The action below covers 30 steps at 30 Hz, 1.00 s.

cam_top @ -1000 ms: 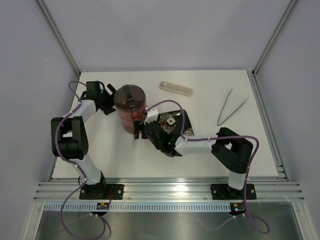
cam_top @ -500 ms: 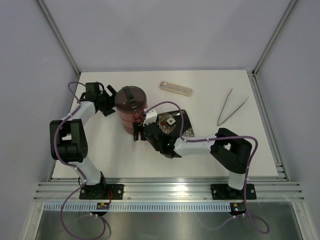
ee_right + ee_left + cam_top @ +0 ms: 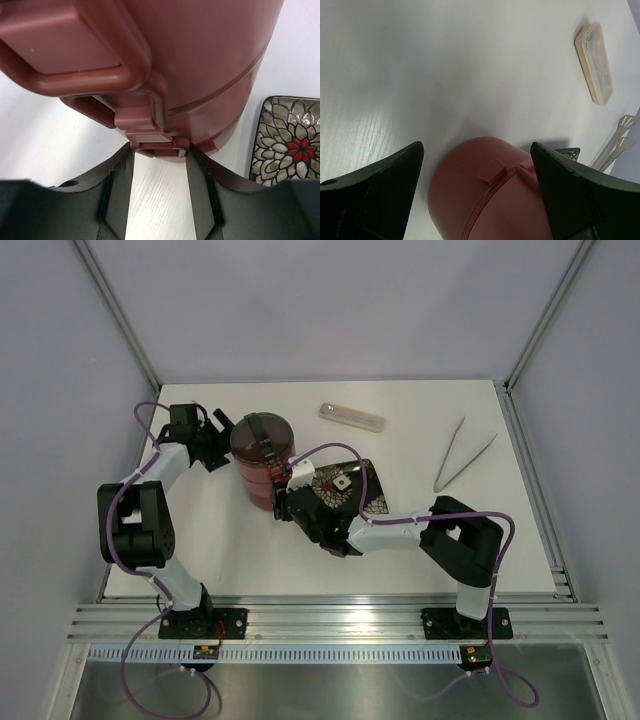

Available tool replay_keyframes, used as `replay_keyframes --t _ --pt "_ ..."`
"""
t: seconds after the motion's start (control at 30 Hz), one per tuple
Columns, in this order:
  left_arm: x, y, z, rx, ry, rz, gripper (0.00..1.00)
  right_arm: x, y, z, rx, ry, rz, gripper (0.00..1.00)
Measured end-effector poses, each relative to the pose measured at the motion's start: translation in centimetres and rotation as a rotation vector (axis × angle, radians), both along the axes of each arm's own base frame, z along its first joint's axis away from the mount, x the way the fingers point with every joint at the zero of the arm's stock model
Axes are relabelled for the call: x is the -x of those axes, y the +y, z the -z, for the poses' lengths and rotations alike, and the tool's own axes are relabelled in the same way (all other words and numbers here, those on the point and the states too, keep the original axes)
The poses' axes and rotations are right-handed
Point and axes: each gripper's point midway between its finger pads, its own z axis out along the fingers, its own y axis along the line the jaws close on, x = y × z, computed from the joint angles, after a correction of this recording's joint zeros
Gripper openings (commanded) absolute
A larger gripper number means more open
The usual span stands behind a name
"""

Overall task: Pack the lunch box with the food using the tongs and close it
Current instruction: Adjust the fastener in the packing box.

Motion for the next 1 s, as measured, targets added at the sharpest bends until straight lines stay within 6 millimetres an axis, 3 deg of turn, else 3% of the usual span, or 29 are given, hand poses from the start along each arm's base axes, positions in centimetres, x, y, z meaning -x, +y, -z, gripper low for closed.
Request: replay_keyframes --t 0.23,0.43,0.73,0.9,1.0 --pt "0.01 0.00 0.01 0.000 0.000 0.000 0.92 0.00 -0.02 0.01 0.000 0.000 0.001 0.42" --pt "0.03 0.00 0.05 0.000 0.001 0.000 0.92 0.00 -0.03 0.03 0.001 0.000 0.001 0.20" --pt "0.18 0.08 0.30 -0.003 0.007 -0.004 0.92 0.02 -0.06 0.09 -0.002 -0.001 0.000 0.00" --pt "0.28 0.04 0.39 -0.005 0.011 -0.002 0.92 0.12 -0.19 0.06 -0.003 -0.001 -0.001 0.02" --pt "0.53 -0.06 0.54 -0.005 0.022 0.002 0.92 0.22 -0.35 0.01 -0.001 0.001 -0.003 0.32"
